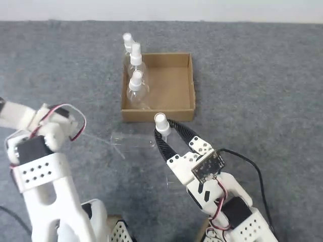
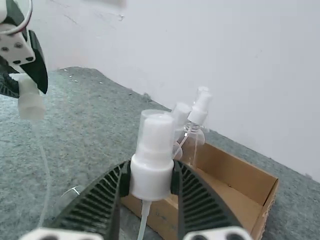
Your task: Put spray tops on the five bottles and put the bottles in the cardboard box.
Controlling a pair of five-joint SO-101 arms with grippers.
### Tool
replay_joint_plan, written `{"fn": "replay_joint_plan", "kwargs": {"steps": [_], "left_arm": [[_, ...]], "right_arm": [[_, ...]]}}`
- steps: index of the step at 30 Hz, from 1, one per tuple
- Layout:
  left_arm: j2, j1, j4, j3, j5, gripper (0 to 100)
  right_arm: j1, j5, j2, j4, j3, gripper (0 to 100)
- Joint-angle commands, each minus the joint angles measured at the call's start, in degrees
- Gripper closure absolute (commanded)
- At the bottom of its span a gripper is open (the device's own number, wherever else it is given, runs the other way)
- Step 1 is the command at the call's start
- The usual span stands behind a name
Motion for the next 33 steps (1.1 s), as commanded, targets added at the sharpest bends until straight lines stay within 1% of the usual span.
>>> {"fn": "replay_joint_plan", "kwargs": {"steps": [1, 7, 13, 17, 22, 30, 33], "left_arm": [[-2.02, -2.29, -0.09, 1.36, -3.52, 99], [-1.76, -2.55, -0.35, 5.85, -5.63, 98], [-2.02, -2.55, -7.12, 11.47, -5.71, 99], [-2.11, -2.64, -10.37, 14.2, -5.71, 99], [-2.11, -2.64, -11.25, 15.52, -5.63, 99], [-2.11, -2.64, -11.43, 16.4, -5.63, 99], [-2.11, -2.64, -11.43, 16.4, -5.63, 99]], "right_arm": [[-0.4, 0.88, -0.4, -1.63, -0.97, 99.3], [-0.48, 0.88, -0.4, -1.63, -1.05, 99.3], [-0.48, 0.88, -0.4, -1.63, -1.32, 99.3], [-0.48, 0.88, -0.4, 0.4, -2.81, 99.1], [-0.57, 0.35, -0.4, 2.51, -3.52, 90.1], [-0.57, 0.35, -0.4, 3.3, -3.69, 87.8], [-0.57, 0.35, -0.4, 3.38, -3.69, 82.1]]}}
